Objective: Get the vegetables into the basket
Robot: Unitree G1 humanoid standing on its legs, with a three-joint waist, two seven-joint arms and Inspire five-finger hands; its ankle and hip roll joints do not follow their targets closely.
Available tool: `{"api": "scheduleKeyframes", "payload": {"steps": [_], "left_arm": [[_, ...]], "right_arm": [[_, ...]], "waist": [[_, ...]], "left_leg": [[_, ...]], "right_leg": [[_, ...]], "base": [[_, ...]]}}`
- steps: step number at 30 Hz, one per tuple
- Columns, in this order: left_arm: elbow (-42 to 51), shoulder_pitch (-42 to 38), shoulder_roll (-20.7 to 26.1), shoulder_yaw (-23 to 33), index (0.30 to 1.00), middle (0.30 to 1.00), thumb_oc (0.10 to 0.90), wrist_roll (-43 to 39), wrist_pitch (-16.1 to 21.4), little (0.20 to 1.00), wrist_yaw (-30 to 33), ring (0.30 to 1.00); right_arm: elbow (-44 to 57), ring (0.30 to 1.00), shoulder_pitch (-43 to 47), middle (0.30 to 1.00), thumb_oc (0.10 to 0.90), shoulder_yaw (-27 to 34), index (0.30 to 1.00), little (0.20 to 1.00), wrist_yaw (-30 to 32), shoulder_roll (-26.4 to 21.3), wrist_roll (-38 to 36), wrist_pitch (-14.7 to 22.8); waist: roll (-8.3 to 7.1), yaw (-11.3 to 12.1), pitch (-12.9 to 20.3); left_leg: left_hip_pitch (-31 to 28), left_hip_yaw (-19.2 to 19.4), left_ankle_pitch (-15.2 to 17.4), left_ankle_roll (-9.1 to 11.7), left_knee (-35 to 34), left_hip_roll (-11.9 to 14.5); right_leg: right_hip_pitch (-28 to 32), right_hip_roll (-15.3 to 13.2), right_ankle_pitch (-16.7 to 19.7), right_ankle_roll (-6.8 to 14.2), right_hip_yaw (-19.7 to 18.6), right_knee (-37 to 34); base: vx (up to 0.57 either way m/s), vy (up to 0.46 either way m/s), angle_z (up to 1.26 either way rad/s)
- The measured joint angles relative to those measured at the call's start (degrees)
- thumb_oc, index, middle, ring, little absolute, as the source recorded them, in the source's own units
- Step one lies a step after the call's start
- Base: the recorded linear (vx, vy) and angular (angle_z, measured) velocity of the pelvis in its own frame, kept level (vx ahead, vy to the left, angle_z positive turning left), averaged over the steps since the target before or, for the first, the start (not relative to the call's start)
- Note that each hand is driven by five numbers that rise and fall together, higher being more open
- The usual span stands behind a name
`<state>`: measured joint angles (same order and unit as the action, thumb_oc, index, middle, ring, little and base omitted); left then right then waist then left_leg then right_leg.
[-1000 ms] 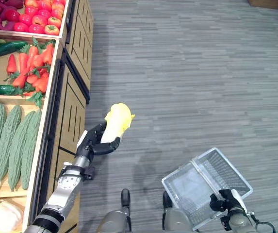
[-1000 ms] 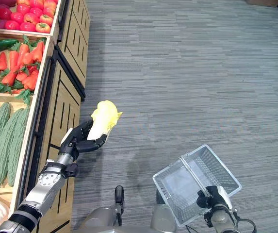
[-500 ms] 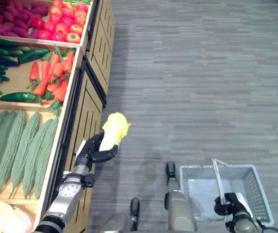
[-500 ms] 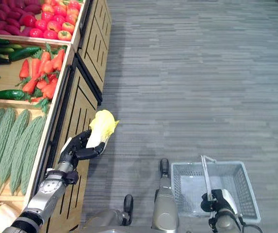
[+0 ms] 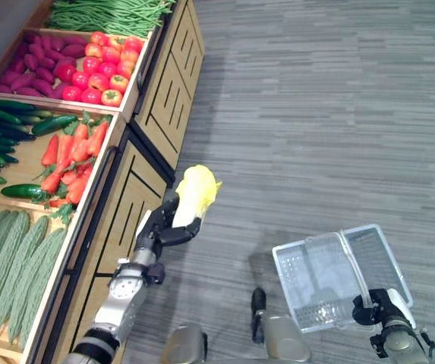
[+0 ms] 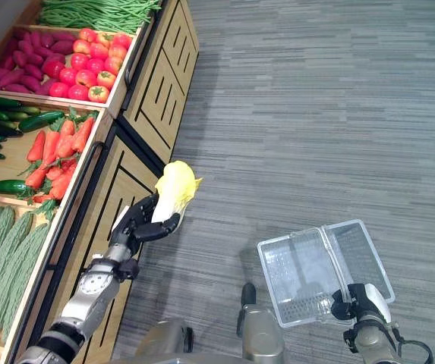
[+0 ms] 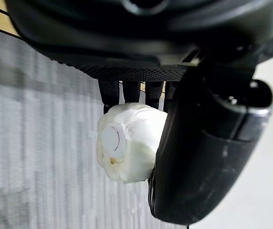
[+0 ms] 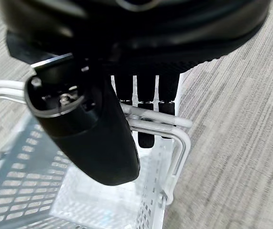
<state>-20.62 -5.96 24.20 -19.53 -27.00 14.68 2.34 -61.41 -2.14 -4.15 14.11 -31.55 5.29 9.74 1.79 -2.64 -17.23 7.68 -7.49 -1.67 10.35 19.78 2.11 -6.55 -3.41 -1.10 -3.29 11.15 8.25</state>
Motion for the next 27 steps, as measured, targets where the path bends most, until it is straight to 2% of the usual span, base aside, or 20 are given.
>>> {"api": "scheduleKeyframes", "payload": {"steps": [2,3,4,6,8,9,11,13,14,15,17,19,20,21,23,25,26,27], "left_arm": [[0.1,-0.2,0.2,-0.6,0.300,0.300,0.400,0.1,0.0,0.300,0.1,0.300],[0.1,-0.2,0.6,-1.0,0.300,0.300,0.400,0.1,0.0,0.300,0.3,0.300],[-0.3,-0.2,1.0,-1.4,0.300,0.300,0.400,0.3,0.0,0.300,0.3,0.300],[-1.9,-0.3,1.2,-2.1,0.300,0.300,0.400,1.3,0.0,0.300,0.3,0.300],[-2.4,0.4,1.3,-2.5,0.300,0.300,0.400,1.3,-0.7,0.300,0.4,0.300],[-2.3,1.2,1.6,-3.0,0.300,0.300,0.400,1.2,-0.8,0.300,0.5,0.300],[-1.7,3.0,2.4,-4.5,0.300,0.300,0.400,1.2,-1.1,0.300,1.1,0.300],[-1.3,3.0,2.0,-4.3,0.300,0.300,0.400,1.2,-1.0,0.300,0.4,0.300],[-1.1,2.9,2.0,-4.3,0.300,0.300,0.400,1.3,-1.0,0.300,0.2,0.300],[-1.0,2.7,2.2,-4.1,0.300,0.300,0.400,1.3,-1.0,0.300,0.2,0.300],[-1.0,2.0,2.8,-3.2,0.300,0.300,0.400,1.2,-1.0,0.300,0.3,0.300],[-0.8,1.1,4.6,-2.9,0.300,0.300,0.400,1.2,-1.0,0.300,0.4,0.300],[-0.8,0.8,5.2,-2.7,0.300,0.300,0.400,1.2,-1.0,0.300,0.5,0.300],[-0.8,0.6,5.4,-2.6,0.300,0.300,0.400,1.2,-0.9,0.300,0.6,0.300],[-0.5,0.6,6.4,-1.6,0.300,0.300,0.400,1.3,-0.9,0.300,1.1,0.300],[-0.5,0.7,6.8,-1.2,0.300,0.300,0.400,1.3,-0.9,0.300,1.7,0.300],[-0.4,0.9,7.0,-0.8,0.300,0.300,0.400,1.2,-0.8,0.300,1.8,0.300],[-0.4,1.1,7.1,-0.5,0.300,0.300,0.400,1.2,-0.8,0.300,2.0,0.300]], "right_arm": [[-0.2,0.300,0.5,0.300,0.400,0.1,0.300,0.300,0.3,0.4,-0.8,0.4],[-0.4,0.300,0.9,0.300,0.400,0.0,0.300,0.300,0.3,1.0,-0.8,0.4],[-1.3,0.300,1.6,0.300,0.400,0.0,0.300,0.300,0.6,1.9,-0.8,0.5],[-3.3,0.300,2.1,0.300,0.400,-0.3,0.300,0.300,0.7,3.4,-0.8,0.1],[-4.7,0.300,1.6,0.300,0.400,-0.5,0.300,0.300,0.9,3.8,-1.0,-0.4],[-5.2,0.300,0.9,0.300,0.400,-0.4,0.300,0.300,1.0,3.7,-1.2,-0.7],[-5.2,0.300,-1.6,0.300,0.400,0.1,0.300,0.300,0.8,3.8,-1.3,-1.1],[-5.1,0.300,-4.1,0.300,0.400,1.6,0.300,0.300,0.8,3.6,-1.3,-1.8],[-5.1,0.300,-4.9,0.300,0.400,1.6,0.300,0.300,0.6,3.2,-1.2,-2.2],[-5.6,0.300,-5.0,0.300,0.400,1.6,0.300,0.300,0.6,3.4,-1.3,-2.5],[-5.7,0.300,-4.6,0.300,0.400,0.7,0.300,0.300,0.2,4.2,-1.2,-2.9],[-5.6,0.300,-3.5,0.300,0.400,-1.1,0.300,0.300,0.1,5.1,-1.2,-2.9],[-5.3,0.300,-3.4,0.300,0.400,-1.3,0.300,0.300,0.1,5.6,-1.2,-2.8],[-5.0,0.300,-3.2,0.300,0.400,-1.4,0.300,0.300,0.1,5.8,-1.2,-2.7],[-4.8,0.300,-1.7,0.300,0.400,-1.5,0.300,0.300,0.3,5.9,-1.2,-2.7],[-4.5,0.300,-1.0,0.300,0.400,-1.5,0.300,0.300,0.3,6.0,-1.2,-2.6],[-4.4,0.300,-0.6,0.300,0.400,-1.5,0.300,0.300,0.3,6.0,-1.2,-2.5],[-3.7,0.300,0.2,0.300,0.400,-2.0,0.300,0.300,0.3,5.9,-1.2,-1.8]], "waist": [[0.25,0.0,0.1],[0.29,0.7,0.1],[0.97,1.0,0.5],[1.17,1.7,0.5],[1.10,2.1,0.3],[1.24,2.3,0.3],[1.34,2.4,0.3],[1.76,1.8,1.1],[1.97,1.6,1.4],[2.13,1.4,1.8],[0.15,1.5,2.0],[-1.57,1.7,2.1],[-1.93,1.6,2.1],[-2.05,1.9,2.1],[-2.75,2.7,1.9],[-2.82,3.5,1.9],[-2.86,3.9,1.9],[-2.96,4.5,1.9]], "left_leg": [[1.3,0.6,-0.8,-0.9,-10.2,0.3],[1.4,0.4,-2.1,-2.0,-18.9,0.7],[2.2,0.1,-4.2,-2.5,-25.0,1.7],[5.4,0.2,-7.0,-2.0,-25.3,4.1],[6.9,1.2,-7.9,-1.3,-25.2,5.1],[6.6,3.2,-7.9,-1.4,-24.1,5.1],[4.5,5.6,-7.9,-4.1,-20.8,4.0],[3.3,8.7,-8.3,-6.7,-21.0,2.6],[3.0,9.8,-9.7,-8.4,-21.6,3.1],[2.0,10.2,-9.0,-8.5,-22.0,2.5],[0.4,13.3,-8.4,-10.9,-23.8,0.2],[-0.1,14.7,-7.3,-12.6,-23.9,-1.4],[-0.4,14.7,-6.8,-13.4,-23.9,-2.3],[-0.4,14.7,-6.1,-14.3,-23.6,-2.9],[-1.4,14.8,-5.2,-15.6,-23.9,-4.4],[-2.5,14.7,-4.8,-16.4,-24.4,-4.6],[-3.1,14.4,-4.3,-17.1,-24.6,-4.6],[-3.4,14.2,-4.4,-16.9,-24.7,-4.6]], "right_leg": [[1.2,1.3,-0.1,1.2,-0.8,-2.7],[1.8,2.4,0.8,2.6,-1.5,-4.8],[2.2,3.7,1.0,3.0,-1.9,-6.0],[3.3,5.9,0.9,2.8,-2.7,-6.9],[4.7,6.7,0.8,1.3,-4.6,-7.6],[5.7,7.2,0.5,0.9,-6.6,-7.6],[9.6,7.4,0.1,1.5,-10.1,-8.9],[10.3,5.4,-1.8,2.7,-12.6,-7.6],[9.6,5.0,-3.2,3.7,-13.4,-6.2],[9.8,4.0,-4.3,4.5,-14.2,-5.1],[5.6,1.2,-6.2,7.4,-14.4,1.9],[2.5,-1.1,-7.5,9.3,-13.4,7.9],[1.6,-2.6,-8.3,10.3,-12.6,11.0],[1.2,-4.0,-7.9,10.9,-12.2,12.1],[0.2,-7.8,-5.4,13.3,-10.9,15.7],[-0.6,-8.6,-5.8,13.9,-10.5,17.7],[-1.1,-8.6,-6.0,13.8,-10.5,17.5],[-2.7,-8.6,-5.9,13.9,-11.0,15.6]], "base": [[0.26,0.051,-0.12],[0.29,0.065,-0.35],[0.21,0.044,-0.42],[0.32,0.084,-0.36],[0.42,0.162,-0.48],[0.60,0.303,-0.79],[0.54,0.391,-0.94],[0.40,0.402,-0.80],[0.21,0.229,-0.49],[0.14,0.225,-0.42],[0.15,0.246,-0.46],[0.10,0.161,-0.30],[0.11,0.185,-0.07],[0.12,0.165,0.00],[0.11,0.113,-0.06],[0.10,0.076,0.01],[0.15,0.062,0.17],[0.16,0.061,0.09]]}}
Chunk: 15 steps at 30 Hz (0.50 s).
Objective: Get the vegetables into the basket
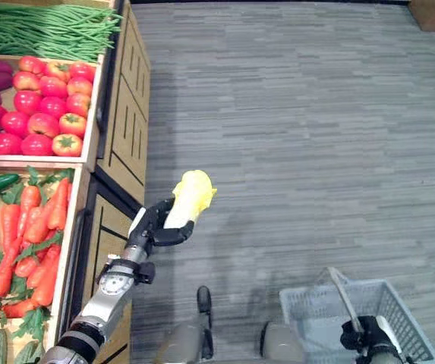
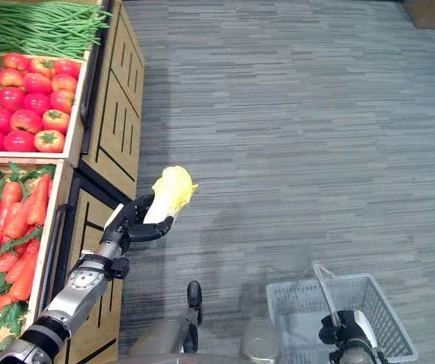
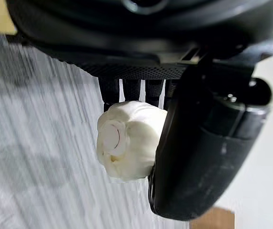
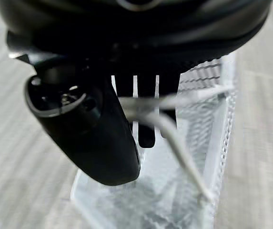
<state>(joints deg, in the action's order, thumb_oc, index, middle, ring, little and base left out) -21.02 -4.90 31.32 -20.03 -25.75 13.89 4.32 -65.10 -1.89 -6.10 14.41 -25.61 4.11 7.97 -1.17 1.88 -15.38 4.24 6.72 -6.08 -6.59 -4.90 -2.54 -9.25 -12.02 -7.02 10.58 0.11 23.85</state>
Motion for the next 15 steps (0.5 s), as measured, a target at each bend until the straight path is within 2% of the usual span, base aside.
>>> {"api": "scheduleKeyframes", "payload": {"steps": [1,3,6,8,9,10,12,13,15], "left_arm": [[0.0,0.1,0.0,0.1,0.300,0.300,0.400,0.0,0.0,0.300,0.1,0.300],[0.0,0.4,-0.2,0.2,0.300,0.300,0.400,0.0,0.0,0.300,0.2,0.300],[0.0,1.4,-0.4,0.4,0.300,0.300,0.400,0.0,0.0,0.300,0.2,0.300],[0.0,2.9,-0.3,1.2,0.300,0.300,0.400,0.0,0.1,0.300,0.2,0.300],[0.0,4.7,-1.3,1.4,0.300,0.300,0.400,0.0,0.1,0.300,0.5,0.300],[0.3,5.4,-1.4,1.4,0.300,0.300,0.400,0.2,0.1,0.300,0.3,0.300],[0.4,6.2,-2.2,1.3,0.300,0.300,0.400,1.1,0.0,0.300,0.1,0.300],[0.4,6.0,-3.3,1.3,0.300,0.300,0.400,1.2,0.1,0.300,0.1,0.300],[0.4,5.6,-3.5,1.3,0.300,0.300,0.400,1.3,0.1,0.300,0.0,0.300]], "right_arm": [[0.0,0.300,0.7,0.300,0.400,-0.2,0.300,0.300,0.0,0.0,0.0,0.1],[-0.3,0.300,1.8,0.300,0.400,-1.1,0.300,0.300,0.0,0.0,0.0,0.2],[0.3,0.300,2.6,0.300,0.400,-1.3,0.300,0.300,0.0,0.1,0.0,0.7],[0.5,0.300,3.0,0.300,0.400,-2.1,0.300,0.300,0.4,0.6,0.1,1.3],[1.1,0.300,3.7,0.300,0.400,-2.2,0.300,0.300,0.5,0.7,0.1,1.3],[1.5,0.300,3.9,0.300,0.400,-2.1,0.300,0.300,0.5,0.6,0.1,1.4],[2.8,0.300,4.3,0.300,0.400,-2.1,0.300,0.300,0.5,0.5,0.2,1.4],[3.1,0.300,4.0,0.300,0.400,-2.1,0.300,0.300,0.5,0.0,0.6,1.4],[3.0,0.300,3.6,0.300,0.400,-2.0,0.300,0.300,0.5,-0.3,0.7,1.4]], "waist": [[0.03,0.4,0.0],[0.07,-0.1,-0.1],[-0.65,0.1,-0.5],[-2.59,0.2,-1.2],[-1.25,-0.4,-1.4],[-0.59,-0.4,-1.6],[0.21,-1.1,-2.0],[0.66,-1.7,-2.4],[1.01,-2.3,-2.5]], "left_leg": [[0.0,-0.5,0.7,-0.7,-0.1,0.1],[0.0,-1.1,0.4,-0.3,-0.1,0.3],[-0.9,-2.3,1.0,1.1,-0.1,0.4],[-2.4,-4.1,2.1,3.9,0.0,-0.1],[-2.8,-4.6,3.2,6.6,0.3,2.3],[-2.9,-4.6,3.1,7.0,0.8,3.6],[-3.6,-5.5,3.4,9.2,2.3,5.6],[-4.9,-6.6,3.9,10.1,2.7,6.4],[-5.5,-8.1,4.0,10.3,3.0,6.3]], "right_leg": [[-1.2,0.1,0.0,0.0,-0.3,-1.9],[-2.2,0.4,1.2,-0.1,-1.2,-9.1],[-4.2,0.4,8.8,-0.7,-1.9,-18.9],[-2.6,0.5,15.0,-1.2,-2.4,-24.2],[-0.4,2.5,16.0,-1.4,0.1,-25.8],[0.0,3.8,15.4,-2.3,0.9,-25.1],[1.3,5.3,14.2,-3.6,2.7,-23.4],[2.5,5.6,12.1,-3.9,3.8,-21.2],[3.3,5.4,10.4,-3.7,4.9,-19.6]], "base": [[0.16,0.041,0.13],[0.11,0.008,0.25],[0.15,-0.016,0.29],[0.24,-0.072,0.47],[0.25,-0.120,0.44],[0.26,-0.134,0.39],[0.26,-0.168,0.30],[0.30,-0.243,0.39],[0.24,-0.206,0.38]]}}
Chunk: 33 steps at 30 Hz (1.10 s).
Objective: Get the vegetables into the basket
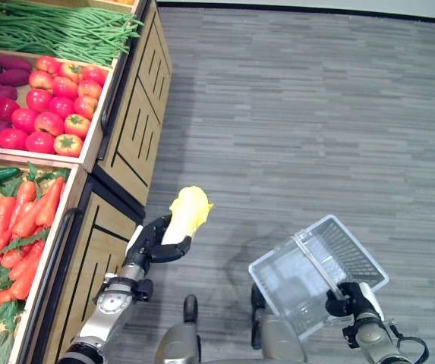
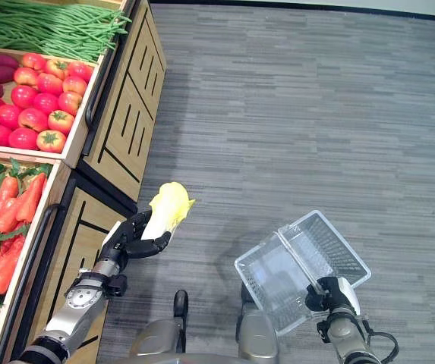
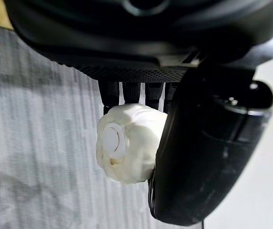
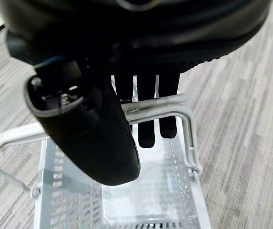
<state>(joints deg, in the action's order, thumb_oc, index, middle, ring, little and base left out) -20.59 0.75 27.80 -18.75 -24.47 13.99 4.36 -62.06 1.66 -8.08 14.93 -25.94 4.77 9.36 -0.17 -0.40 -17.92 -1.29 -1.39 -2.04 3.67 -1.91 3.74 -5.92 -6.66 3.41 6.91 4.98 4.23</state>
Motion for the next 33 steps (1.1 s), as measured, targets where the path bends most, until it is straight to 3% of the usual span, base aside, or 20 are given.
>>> {"api": "scheduleKeyframes", "payload": {"steps": [2,7,11,13,15,16,18,19,23,25,26,30,33], "left_arm": [[0.0,-0.1,0.0,0.3,0.300,0.300,0.400,0.0,0.0,0.300,0.1,0.300],[0.0,0.1,-1.2,1.4,0.300,0.300,0.400,-0.1,-0.1,0.300,0.2,0.300],[0.1,1.3,-1.7,1.6,0.300,0.300,0.400,-0.2,-0.1,0.300,0.2,0.300],[0.0,-0.4,-2.7,1.3,0.300,0.300,0.400,-0.3,-0.6,0.300,0.1,0.300],[0.2,-2.7,-3.4,0.3,0.300,0.300,0.400,-0.4,-0.5,0.300,-0.1,0.300],[0.2,-2.5,-3.3,-0.3,0.300,0.300,0.400,-0.5,-0.5,0.300,0.0,0.300],[0.0,-2.4,-3.2,-0.9,0.300,0.300,0.400,-0.4,-1.2,0.300,-0.1,0.300],[0.1,-2.6,-3.2,-1.2,0.300,0.300,0.400,-0.4,-1.1,0.300,-0.2,0.300],[-0.1,-2.7,-3.2,-3.0,0.300,0.300,0.400,-0.3,-1.5,0.300,0.1,0.300],[-0.5,-2.4,-3.6,-3.1,0.300,0.300,0.400,-0.3,-1.6,0.300,0.0,0.300],[-0.4,-2.7,-3.7,-3.0,0.300,0.300,0.400,-0.3,-1.6,0.300,0.0,0.300],[-0.4,-3.1,-0.3,-1.7,0.300,0.300,0.400,-0.1,-1.6,0.300,0.6,0.300],[-0.5,-3.4,3.9,-0.3,0.300,0.300,0.400,2.8,-1.6,0.300,0.8,0.300]], "right_arm": [[-0.4,0.300,-0.4,0.300,0.400,0.0,0.300,0.300,0.0,0.0,0.0,-0.1],[-0.1,0.300,-1.8,0.300,0.400,1.1,0.300,0.300,-0.2,-1.5,0.4,-0.2],[0.1,0.300,-3.2,0.300,0.400,1.4,0.300,0.300,-0.4,-3.2,1.2,-0.3],[0.2,0.300,-4.1,0.300,0.400,1.7,0.300,0.300,-0.6,-3.6,1.3,-0.4],[-0.6,0.300,-5.9,0.300,0.400,1.7,0.300,0.300,-1.0,-3.5,1.2,-1.0],[-0.6,0.300,-6.5,0.300,0.400,2.1,0.300,0.300,-1.0,-3.5,1.1,-1.2],[-0.4,0.300,-7.7,0.300,0.400,4.1,0.300,0.300,-0.6,-2.8,1.0,-1.3],[0.0,0.300,-8.6,0.300,0.400,4.4,0.300,0.300,-0.5,-2.5,1.0,-1.1],[-2.1,0.300,-7.3,0.300,0.400,5.4,0.300,0.300,0.3,-1.0,0.9,-1.1],[-2.6,0.300,-6.6,0.300,0.400,5.3,0.300,0.300,0.3,-0.5,0.9,-1.0],[-3.9,0.300,-6.4,0.300,0.400,5.5,0.300,0.300,0.3,-0.3,1.0,-1.1],[-5.6,0.300,-5.3,0.300,0.400,4.9,0.300,0.300,0.5,2.7,0.9,-1.5],[-6.4,0.300,-2.9,0.300,0.400,2.8,0.300,0.300,0.5,2.7,0.9,-1.6]], "waist": [[0.42,-0.4,-0.1],[4.22,-0.4,-0.3],[6.65,0.4,1.0],[6.20,0.1,1.1],[4.07,1.0,0.5],[2.96,1.6,0.2],[3.33,0.5,0.4],[3.11,0.7,0.5],[3.22,-0.6,0.6],[3.32,-0.9,0.6],[3.10,-1.2,0.6],[-1.52,-0.5,2.9],[-1.36,-0.2,3.1]], "left_leg": [[-0.5,-1.2,0.0,0.0,0.1,-0.2],[-0.4,-4.6,-0.1,0.2,0.4,-0.3],[0.7,-6.9,-1.7,2.6,0.1,0.7],[6.3,-7.8,-2.6,3.9,6.4,-1.0],[8.9,-4.3,-11.2,4.1,6.5,-2.8],[9.5,-0.7,-13.2,3.6,5.6,-2.5],[9.7,9.7,-8.0,1.3,5.2,1.1],[9.9,13.1,-6.7,1.8,2.8,3.3],[8.2,16.2,-6.3,2.2,1.2,5.7],[3.8,16.1,-6.1,1.8,0.9,4.7],[2.4,17.7,-4.1,-0.4,1.1,3.9],[3.8,20.0,-0.6,-3.9,2.4,-1.6],[3.3,20.0,-0.2,-4.5,2.2,-2.7]], "right_leg": [[1.0,-0.4,-0.8,0.0,1.1,0.4],[0.8,-0.7,-4.4,0.0,3.5,4.5],[-1.8,-0.4,-8.4,-1.7,5.4,10.8],[-3.3,-0.4,-11.6,-4.0,5.7,13.8],[-3.3,-2.4,-12.1,-5.9,6.6,14.4],[-2.8,-3.3,-11.5,-7.3,8.5,13.7],[0.5,-2.8,-10.6,-8.4,14.6,10.2],[0.8,-1.9,-10.5,-7.6,16.4,9.1],[0.9,0.4,-8.6,-5.1,18.9,6.5],[0.9,1.2,-8.5,-5.3,17.5,7.0],[0.8,0.4,-8.5,-5.1,16.7,8.0],[-3.0,-5.4,-7.4,-2.6,12.3,11.0],[-0.7,-5.6,-5.1,-0.5,10.8,6.3]], "base": [[0.19,-0.206,0.34],[0.13,-0.238,0.34],[0.08,-0.265,0.39],[0.03,-0.230,0.97],[0.03,-0.176,1.22],[0.05,-0.103,0.87],[0.07,-0.028,1.14],[0.10,0.009,1.14],[0.15,0.134,0.49],[0.21,0.268,-0.33],[0.21,0.373,-0.44],[0.07,0.157,-0.15],[0.03,0.057,0.04]]}}
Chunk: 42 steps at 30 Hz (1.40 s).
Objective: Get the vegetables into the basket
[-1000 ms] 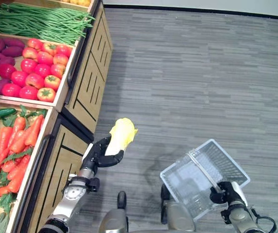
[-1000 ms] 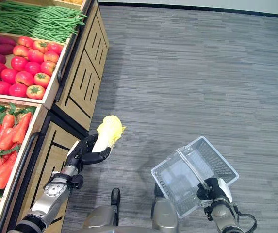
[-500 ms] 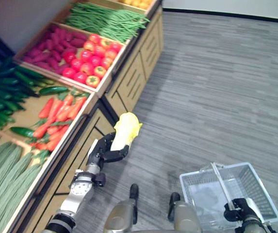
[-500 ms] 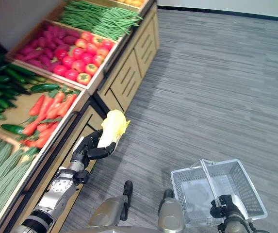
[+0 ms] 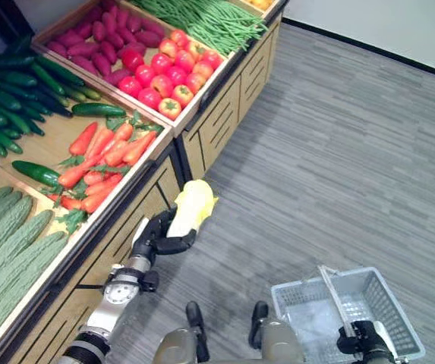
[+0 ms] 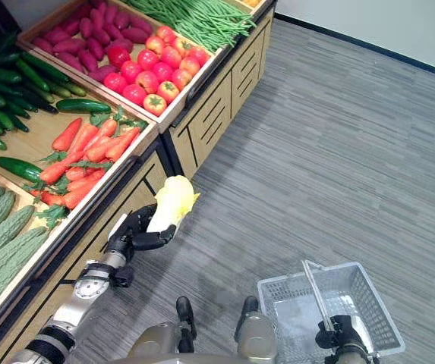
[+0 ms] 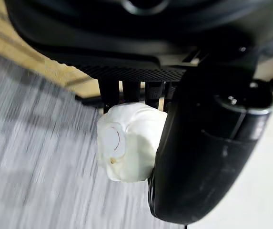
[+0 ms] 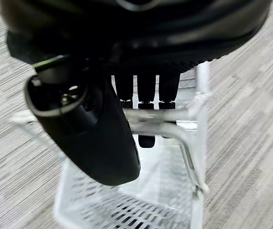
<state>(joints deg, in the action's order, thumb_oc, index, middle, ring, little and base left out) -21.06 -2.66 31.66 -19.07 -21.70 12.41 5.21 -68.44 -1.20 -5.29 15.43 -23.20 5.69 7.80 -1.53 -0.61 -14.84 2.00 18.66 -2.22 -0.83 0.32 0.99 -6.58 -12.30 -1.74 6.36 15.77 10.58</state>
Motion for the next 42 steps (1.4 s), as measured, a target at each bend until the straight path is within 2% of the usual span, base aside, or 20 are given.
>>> {"api": "scheduleKeyframes", "payload": {"steps": [5,10,13,15,16,17,19,21,24,25,26,28,29,30,32,34,35,36,37,42], "left_arm": [[0.0,-0.8,4.0,-2.5,0.300,0.300,0.400,6.3,0.0,0.300,0.2,0.300],[0.6,-2.2,3.4,-7.4,0.300,0.300,0.400,9.0,0.2,0.300,-2.7,0.300],[0.7,-4.8,2.0,-11.0,0.300,0.300,0.400,10.8,0.3,0.300,-4.9,0.300],[0.8,-4.7,3.3,-11.8,0.300,0.300,0.400,11.1,0.3,0.300,-5.2,0.300],[0.6,-5.1,4.1,-12.4,0.300,0.300,0.400,11.4,0.3,0.300,-5.3,0.300],[0.5,-5.9,3.6,-13.0,0.300,0.300,0.400,11.8,0.4,0.300,-5.3,0.300],[0.6,-8.5,1.4,-14.7,0.300,0.300,0.400,12.2,0.5,0.300,-5.0,0.300],[1.9,-10.9,-0.9,-16.2,0.300,0.300,0.400,13.1,1.6,0.300,-4.8,0.300],[2.9,-15.0,1.0,-20.3,0.300,0.300,0.400,16.2,1.8,0.300,-4.3,0.300],[3.5,-19.6,3.4,-24.7,0.300,0.300,0.400,20.1,1.9,0.300,-4.5,0.300],[3.6,-21.3,3.6,-25.9,0.300,0.300,0.400,21.4,1.9,0.300,-4.8,0.300],[6.5,-28.4,6.2,-34.1,0.300,0.300,0.400,29.0,2.9,0.300,-4.7,0.300],[7.3,-31.2,4.5,-37.3,0.300,0.300,0.400,32.5,4.5,0.300,-5.2,0.300],[6.8,-32.6,-0.2,-39.2,0.300,0.300,0.400,36.7,6.2,0.300,-5.4,0.300],[3.6,-33.2,-3.5,-39.9,0.300,0.300,0.400,43.1,7.3,0.300,-4.7,0.300],[2.2,-33.5,-3.3,-39.7,0.300,0.300,0.400,44.3,7.4,0.300,-4.7,0.300],[-1.6,-32.9,-4.9,-38.1,0.300,0.300,0.400,49.3,8.4,0.300,-2.0,0.300],[-7.7,-31.6,-7.4,-35.2,0.300,0.300,0.400,54.4,6.0,0.300,1.0,0.300],[-10.3,-31.6,-7.1,-34.9,0.300,0.300,0.400,56.4,4.2,0.300,1.2,0.300],[-13.7,-29.4,-4.8,-31.7,0.300,0.300,0.400,64.1,0.7,0.300,4.6,0.300]], "right_arm": [[2.2,0.300,0.9,0.300,0.400,-1.8,0.300,0.300,0.0,-0.8,0.2,0.8],[5.2,0.300,0.3,0.300,0.400,-2.5,0.300,0.300,-0.2,-2.7,0.8,1.1],[7.9,0.300,0.6,0.300,0.400,-4.2,0.300,0.300,-0.5,-4.5,0.8,1.0],[16.0,0.300,0.2,0.300,0.400,-7.9,0.300,0.300,-1.8,-7.3,1.6,-1.1],[17.7,0.300,0.6,0.300,0.400,-8.3,0.300,0.300,-1.7,-7.8,1.9,0.3],[18.6,0.300,2.1,0.300,0.400,-8.1,0.300,0.300,-1.2,-8.0,2.1,2.0],[18.4,0.300,4.6,0.300,0.400,-8.4,0.300,0.300,-1.2,-9.4,2.2,1.1],[18.4,0.300,7.6,0.300,0.400,-10.1,0.300,0.300,-1.2,-12.0,2.2,0.1],[20.2,0.300,8.4,0.300,0.400,-10.5,0.300,0.300,-1.2,-12.9,2.2,0.3],[21.3,0.300,9.4,0.300,0.400,-10.9,0.300,0.300,-1.3,-12.9,2.1,0.7],[22.1,0.300,9.8,0.300,0.400,-11.1,0.300,0.300,-1.3,-12.9,2.1,0.8],[25.0,0.300,11.9,0.300,0.400,-14.1,0.300,0.300,-1.4,-13.3,1.8,1.4],[27.5,0.300,12.9,0.300,0.400,-15.7,0.300,0.300,-1.4,-13.3,1.3,1.6],[30.0,0.300,13.3,0.300,0.400,-17.0,0.300,0.300,-1.5,-13.2,1.1,2.0],[33.9,0.300,12.6,0.300,0.400,-16.4,0.300,0.300,-1.6,-12.6,-1.3,1.4],[35.8,0.300,12.2,0.300,0.400,-15.3,0.300,0.300,-1.6,-12.8,-1.5,1.7],[38.7,0.300,10.2,0.300,0.400,-13.5,0.300,0.300,-1.8,-12.9,-4.6,1.4],[42.8,0.300,8.6,0.300,0.400,-13.3,0.300,0.300,-2.4,-12.5,-6.3,1.7],[43.7,0.300,8.2,0.300,0.400,-13.5,0.300,0.300,-3.0,-12.0,-7.3,1.9],[47.4,0.300,5.2,0.300,0.400,-13.4,0.300,0.300,-5.1,-11.9,-11.8,2.7]], "waist": [[1.37,0.0,1.0],[3.59,-1.0,3.1],[3.79,-2.8,3.3],[3.79,-3.0,3.3],[3.23,-2.7,3.5],[2.97,-2.6,3.9],[2.55,-2.2,3.8],[4.24,-2.2,4.7],[4.62,-2.3,4.9],[5.10,-2.8,4.7],[5.66,-3.4,4.5],[6.56,-3.5,4.4],[6.88,-5.0,4.4],[6.86,-6.7,4.4],[6.74,-8.4,4.3],[6.61,-8.5,3.0],[6.35,-7.9,2.5],[6.25,-7.8,1.8],[5.78,-8.2,1.4],[5.49,-7.9,1.2]], "left_leg": [[-3.1,2.0,0.0,0.0,-1.4,0.5],[-4.2,4.1,0.0,0.3,-1.4,1.9],[-5.1,5.5,-0.7,2.0,-1.2,4.4],[-6.7,8.0,-0.6,3.4,-0.8,5.5],[-6.8,6.5,-0.8,3.4,0.1,5.3],[-6.6,0.5,-2.0,3.9,1.0,5.6],[-5.8,-9.5,-2.1,4.7,1.3,5.1],[-6.0,-14.7,-3.5,6.3,-0.9,5.7],[-6.5,-13.3,-3.4,6.3,-3.0,6.1],[-7.3,-13.1,-3.4,6.4,-5.2,6.1],[-7.5,-13.0,-2.7,6.4,-5.4,6.1],[-8.0,-10.2,-1.0,5.9,-5.4,5.2],[-8.0,-9.6,-0.7,5.4,-5.4,4.0],[-8.1,-7.6,-0.2,4.7,-5.4,3.3],[-7.9,-6.3,0.2,4.6,-5.4,3.1],[-7.8,-5.7,0.2,4.5,-5.4,3.2],[-7.5,-5.3,0.1,4.5,-5.4,3.1],[-7.0,-5.1,0.1,4.6,-5.4,3.4],[-7.0,-5.1,0.1,4.6,-5.4,3.6],[-7.1,-4.8,0.1,4.6,-5.4,4.2]], "right_leg": [[3.0,1.3,1.5,0.9,-1.6,-4.1],[4.4,3.4,3.5,0.3,-3.4,-7.5],[4.6,5.9,4.0,-0.9,-4.7,-8.8],[4.3,7.6,3.6,-1.8,-7.3,-8.5],[4.3,7.6,4.1,-2.9,-8.8,-8.7],[4.5,7.7,4.5,-3.5,-9.7,-9.1],[4.7,7.7,5.4,-3.9,-10.9,-9.8],[4.3,8.5,6.3,-3.7,-11.8,-11.2],[5.0,8.7,8.9,-2.6,-11.7,-14.4],[5.1,8.9,9.9,-2.3,-11.7,-15.9],[5.2,8.9,10.0,-2.1,-11.6,-15.9],[4.2,8.1,10.8,-1.2,-14.1,-15.9],[3.6,7.6,11.3,-0.6,-15.2,-15.6],[2.7,7.1,11.7,-0.2,-17.0,-15.6],[1.7,7.2,11.9,0.1,-18.4,-15.6],[1.5,6.9,12.0,0.1,-18.4,-15.6],[0.9,7.2,12.2,0.1,-18.8,-15.6],[0.3,7.2,12.2,0.1,-19.0,-15.6],[0.3,7.4,12.3,0.0,-19.0,-15.6],[0.4,8.0,12.6,-0.7,-18.8,-15.6]], "base": [[0.00,-0.055,-0.19],[-0.02,-0.121,-0.31],[-0.03,-0.278,-0.33],[-0.04,-0.119,-0.68],[-0.04,-0.102,-1.00],[-0.04,-0.101,-0.74],[-0.01,-0.092,-0.38],[0.02,-0.073,-0.18],[0.03,-0.002,-0.05],[0.03,0.038,0.06],[0.01,0.053,-0.05],[0.00,0.077,-0.51],[0.01,0.094,-0.87],[0.01,0.127,-0.59],[-0.03,0.099,-0.45],[-0.05,0.057,-0.17],[-0.01,0.018,-0.07],[0.00,0.008,-0.10],[0.01,0.007,-0.08],[0.00,0.000,0.00]]}}
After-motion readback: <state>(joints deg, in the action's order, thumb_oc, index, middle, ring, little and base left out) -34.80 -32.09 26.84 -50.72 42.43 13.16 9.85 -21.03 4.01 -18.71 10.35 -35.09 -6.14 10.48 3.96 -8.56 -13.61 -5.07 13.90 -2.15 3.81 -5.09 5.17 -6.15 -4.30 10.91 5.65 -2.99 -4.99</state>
